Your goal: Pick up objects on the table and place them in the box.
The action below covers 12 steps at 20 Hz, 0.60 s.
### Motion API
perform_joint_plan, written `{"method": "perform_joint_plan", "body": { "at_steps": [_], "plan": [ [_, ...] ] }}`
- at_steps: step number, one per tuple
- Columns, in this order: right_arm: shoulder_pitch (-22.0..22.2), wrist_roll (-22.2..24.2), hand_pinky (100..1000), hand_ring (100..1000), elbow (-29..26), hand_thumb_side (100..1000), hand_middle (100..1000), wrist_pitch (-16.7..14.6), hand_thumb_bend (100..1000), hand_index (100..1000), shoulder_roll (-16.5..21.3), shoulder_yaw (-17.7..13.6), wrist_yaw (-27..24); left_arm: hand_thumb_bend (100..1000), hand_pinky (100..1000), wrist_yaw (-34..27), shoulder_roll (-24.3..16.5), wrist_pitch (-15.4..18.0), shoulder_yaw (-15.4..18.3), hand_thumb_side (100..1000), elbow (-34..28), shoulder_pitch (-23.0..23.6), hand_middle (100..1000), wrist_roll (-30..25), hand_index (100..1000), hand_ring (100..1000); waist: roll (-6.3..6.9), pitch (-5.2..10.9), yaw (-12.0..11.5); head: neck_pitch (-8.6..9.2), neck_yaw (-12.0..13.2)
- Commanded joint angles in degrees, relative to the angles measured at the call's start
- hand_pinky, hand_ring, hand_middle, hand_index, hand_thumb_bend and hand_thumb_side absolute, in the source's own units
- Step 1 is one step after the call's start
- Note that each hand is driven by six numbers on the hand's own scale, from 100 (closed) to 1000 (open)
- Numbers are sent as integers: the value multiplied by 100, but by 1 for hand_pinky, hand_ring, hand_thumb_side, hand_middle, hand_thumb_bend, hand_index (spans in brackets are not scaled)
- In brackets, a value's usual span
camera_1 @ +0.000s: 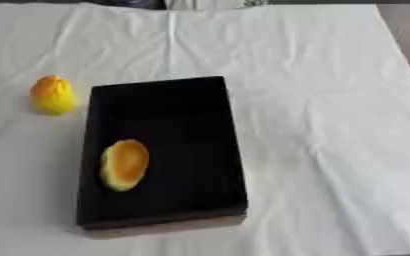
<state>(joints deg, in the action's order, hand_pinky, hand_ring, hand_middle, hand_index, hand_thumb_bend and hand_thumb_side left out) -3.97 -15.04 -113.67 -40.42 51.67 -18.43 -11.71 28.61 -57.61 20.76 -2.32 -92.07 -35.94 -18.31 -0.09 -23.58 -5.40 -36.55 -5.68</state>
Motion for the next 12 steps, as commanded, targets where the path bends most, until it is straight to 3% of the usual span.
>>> {"method": "perform_joint_plan", "body": {
  "at_steps": [1,6,12],
  "plan": [
    [-7,-115,927,925,-93,100,706,-7,100,867,132,-46,157,549,910,214,-269,352,-277,403,388,-303,840,-699,938,904,12,168,5,-36,0],
    [-41,-152,924,922,-93,100,703,46,100,865,145,1,181,612,928,370,-18,604,-569,296,1067,-786,847,-1248,938,921,16,207,7,-53,-5],
    [-37,-131,927,920,-93,100,696,150,100,862,117,19,171,600,938,426,354,588,-709,295,1678,-1209,853,-1434,943,938,16,226,10,-43,16]
  ]
}}
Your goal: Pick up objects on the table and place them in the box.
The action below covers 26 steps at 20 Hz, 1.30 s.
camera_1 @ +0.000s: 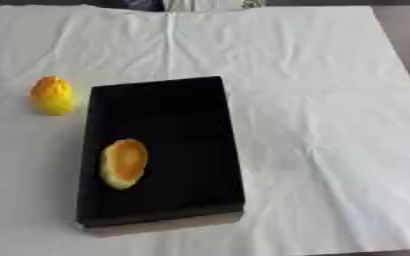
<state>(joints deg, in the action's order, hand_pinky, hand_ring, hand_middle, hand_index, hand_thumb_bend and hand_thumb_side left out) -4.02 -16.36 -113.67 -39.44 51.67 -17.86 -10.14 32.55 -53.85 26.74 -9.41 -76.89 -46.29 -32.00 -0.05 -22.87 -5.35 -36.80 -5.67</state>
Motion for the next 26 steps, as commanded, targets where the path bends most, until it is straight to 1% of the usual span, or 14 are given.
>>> {"method": "perform_joint_plan", "body": {
  "at_steps": [1,8,11,15,18,20,21,22,26],
  "plan": [
    [-36,15,927,920,-92,100,695,76,100,862,110,-33,7,594,938,44,55,-19,-25,299,241,-244,853,-84,945,940,11,156,10,-14,18],
    [-42,84,929,919,-92,100,689,173,100,860,58,-22,-24,559,936,139,582,-69,-113,299,745,-669,859,-220,947,944,4,153,49,39,34],
    [-62,124,931,919,-92,100,686,223,100,858,44,-6,-54,564,936,266,807,-73,-124,292,942,-874,864,-242,950,944,11,152,63,59,49],
    [-97,174,932,918,-92,100,684,270,100,857,39,9,-108,571,946,516,1057,-11,-158,282,1198,-1070,880,-271,953,959,27,149,90,77,73],
    [-134,207,933,917,-92,100,681,307,100,856,39,27,-160,557,956,544,1269,87,-183,272,1389,-1182,889,-393,955,975,37,146,115,90,98],
    [-172,237,934,916,-92,100,679,332,100,856,39,44,-195,560,955,512,1410,160,-218,192,1461,-1253,888,-519,953,976,49,139,143,97,127],
    [-195,255,935,916,-92,100,678,348,100,855,37,55,-218,553,954,501,1485,174,-235,126,1501,-1290,888,-583,952,976,55,135,158,97,139],
    [-217,274,935,916,-92,106,676,366,100,855,37,66,-241,555,953,490,1550,171,-245,100,1545,-1324,887,-645,950,976,59,132,172,97,149],
    [-318,382,936,916,-92,120,672,442,100,853,48,118,-342,535,950,508,1793,42,-237,100,1696,-1463,887,-821,949,979,97,110,241,108,197]
  ]
}}
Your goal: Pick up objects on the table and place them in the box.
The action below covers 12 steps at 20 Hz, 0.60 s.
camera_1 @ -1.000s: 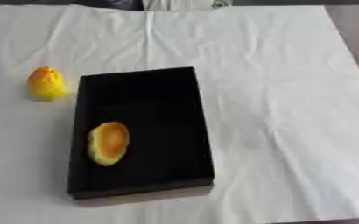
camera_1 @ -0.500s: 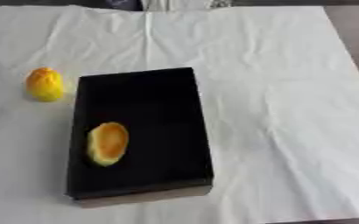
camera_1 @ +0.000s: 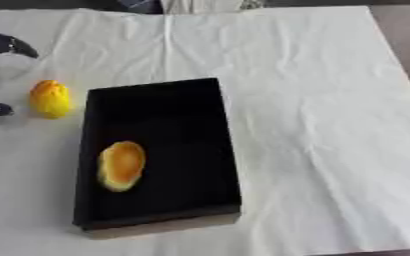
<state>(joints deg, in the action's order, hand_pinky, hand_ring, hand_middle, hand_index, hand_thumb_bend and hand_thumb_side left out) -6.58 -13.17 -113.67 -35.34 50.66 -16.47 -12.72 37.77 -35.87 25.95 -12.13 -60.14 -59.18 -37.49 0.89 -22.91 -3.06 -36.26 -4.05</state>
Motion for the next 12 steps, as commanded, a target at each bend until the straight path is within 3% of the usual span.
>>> {"method": "perform_joint_plan", "body": {
  "at_steps": [1,8,12],
  "plan": [
    [-82,95,938,915,-92,132,670,56,100,852,150,-9,-106,524,950,-16,52,77,51,100,50,-214,888,-289,950,981,17,107,27,60,49],
    [-238,285,943,913,-92,185,659,224,100,848,158,68,-299,541,946,357,325,-129,132,100,358,-438,889,-308,950,975,103,54,128,102,141],
    [-305,350,944,913,-92,206,655,302,100,847,143,82,-398,507,909,553,414,-104,158,100,514,-433,853,-305,925,941,139,23,176,115,140]
  ]
}}
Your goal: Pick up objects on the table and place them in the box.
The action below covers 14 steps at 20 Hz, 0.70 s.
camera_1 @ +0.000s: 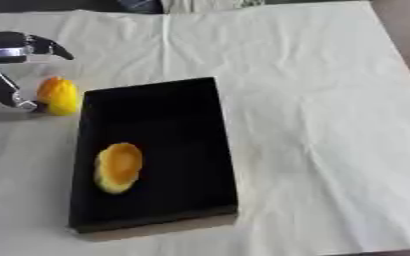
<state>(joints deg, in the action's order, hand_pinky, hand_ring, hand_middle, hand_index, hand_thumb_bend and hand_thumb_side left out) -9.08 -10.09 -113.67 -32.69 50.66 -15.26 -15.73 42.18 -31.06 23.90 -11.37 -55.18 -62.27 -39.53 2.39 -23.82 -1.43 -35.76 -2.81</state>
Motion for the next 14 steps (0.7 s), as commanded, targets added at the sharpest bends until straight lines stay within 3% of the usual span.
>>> {"method": "perform_joint_plan", "body": {
  "at_steps": [1,6,10,14],
  "plan": [
    [-59,55,945,911,-92,215,652,52,100,846,140,-37,-118,494,889,143,-60,103,81,100,23,-118,841,-84,917,924,-3,109,19,63,11],
    [-70,161,947,912,-92,238,649,133,100,845,116,-13,-190,396,819,164,-1,38,96,100,50,-105,750,121,853,838,5,99,34,62,18],
    [-44,199,949,913,-92,252,647,171,100,846,104,-15,-199,236,746,151,5,-38,86,100,-12,-84,619,298,771,744,-3,104,31,59,20],
    [-8,207,951,915,-92,251,648,155,100,848,93,-31,-208,225,710,202,-36,-63,110,100,-451,-90,584,500,734,700,-17,119,8,46,11]
  ]
}}
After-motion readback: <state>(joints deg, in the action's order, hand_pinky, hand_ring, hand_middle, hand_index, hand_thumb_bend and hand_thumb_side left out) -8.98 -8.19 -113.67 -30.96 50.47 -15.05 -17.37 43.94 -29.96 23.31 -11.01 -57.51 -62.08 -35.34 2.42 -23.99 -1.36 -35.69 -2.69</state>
